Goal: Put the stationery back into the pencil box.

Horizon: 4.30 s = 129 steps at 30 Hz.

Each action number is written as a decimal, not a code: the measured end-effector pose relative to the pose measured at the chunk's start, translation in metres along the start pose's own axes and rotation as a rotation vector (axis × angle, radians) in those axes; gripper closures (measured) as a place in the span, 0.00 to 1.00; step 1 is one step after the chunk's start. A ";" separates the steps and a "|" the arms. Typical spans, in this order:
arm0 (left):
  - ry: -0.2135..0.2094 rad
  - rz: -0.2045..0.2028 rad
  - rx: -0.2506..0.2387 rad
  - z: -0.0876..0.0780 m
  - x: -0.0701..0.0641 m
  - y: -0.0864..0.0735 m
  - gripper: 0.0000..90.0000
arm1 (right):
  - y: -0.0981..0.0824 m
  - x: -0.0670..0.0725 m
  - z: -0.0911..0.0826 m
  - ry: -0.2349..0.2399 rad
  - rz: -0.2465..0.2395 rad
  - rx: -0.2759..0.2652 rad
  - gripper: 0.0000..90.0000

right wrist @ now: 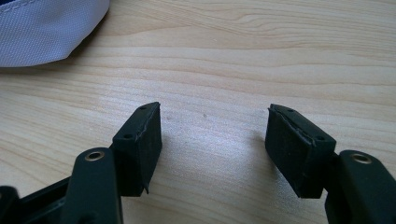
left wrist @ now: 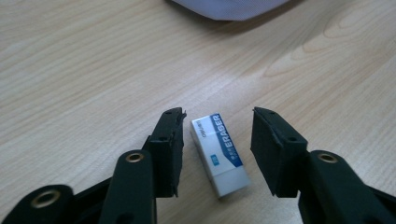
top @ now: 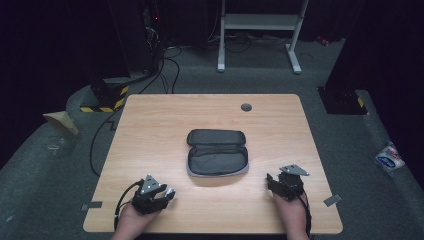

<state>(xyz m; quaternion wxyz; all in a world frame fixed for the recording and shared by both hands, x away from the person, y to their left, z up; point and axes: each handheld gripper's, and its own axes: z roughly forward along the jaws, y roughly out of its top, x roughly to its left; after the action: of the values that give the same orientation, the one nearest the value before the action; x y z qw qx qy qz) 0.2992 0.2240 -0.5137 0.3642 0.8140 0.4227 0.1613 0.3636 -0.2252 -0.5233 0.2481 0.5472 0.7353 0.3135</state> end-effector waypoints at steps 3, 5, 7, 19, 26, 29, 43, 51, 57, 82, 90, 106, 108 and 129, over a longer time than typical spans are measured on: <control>0.003 0.010 0.007 0.000 -0.002 -0.001 0.66 | 0.000 0.000 0.000 0.001 -0.001 0.000 0.40; 0.002 0.019 0.016 0.002 -0.003 -0.002 0.70 | 0.000 0.000 0.000 0.000 -0.001 0.000 0.40; 0.006 0.028 0.025 0.003 -0.005 -0.002 0.72 | 0.000 0.000 0.000 0.000 -0.001 0.000 0.40; 0.028 0.049 0.014 0.004 0.000 -0.004 0.80 | 0.000 0.000 0.000 0.000 -0.001 0.000 0.40; 0.031 0.056 -0.009 0.007 0.008 -0.004 0.81 | 0.000 0.000 0.000 0.001 -0.001 0.000 0.40; 0.033 0.051 -0.012 0.007 0.011 -0.004 0.80 | 0.000 0.000 0.000 0.001 -0.001 0.000 0.40; 0.037 0.023 -0.008 0.004 0.020 -0.006 0.81 | 0.000 0.000 0.000 0.003 -0.003 0.001 0.40; 0.050 0.023 -0.034 0.001 0.020 -0.004 0.81 | 0.000 0.000 0.000 0.003 -0.002 0.001 0.40; 0.060 0.016 -0.081 -0.002 0.020 0.000 0.81 | 0.000 0.001 0.000 0.001 -0.001 0.001 0.40; 0.069 -0.017 -0.154 -0.012 0.014 0.027 0.81 | 0.001 -0.001 0.002 0.015 -0.006 0.005 0.35; 0.069 -0.010 -0.181 -0.015 0.013 0.044 0.81 | 0.001 -0.001 0.001 0.014 -0.005 0.005 0.36; 0.050 0.008 -0.208 -0.014 0.008 0.068 0.81 | 0.001 -0.001 0.001 0.014 -0.005 0.005 0.36; 0.046 0.013 -0.210 -0.014 0.007 0.072 0.81 | 0.001 -0.001 0.001 0.014 -0.005 0.005 0.36; 0.006 0.032 -0.227 -0.004 -0.001 0.107 0.81 | 0.001 -0.001 0.001 0.014 -0.003 0.005 0.36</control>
<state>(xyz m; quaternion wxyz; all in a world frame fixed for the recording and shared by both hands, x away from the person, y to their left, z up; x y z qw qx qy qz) 0.3575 0.1850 -0.4331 0.4503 0.7736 0.3898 0.2166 0.3651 -0.2257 -0.5235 0.2424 0.5445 0.7386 0.3150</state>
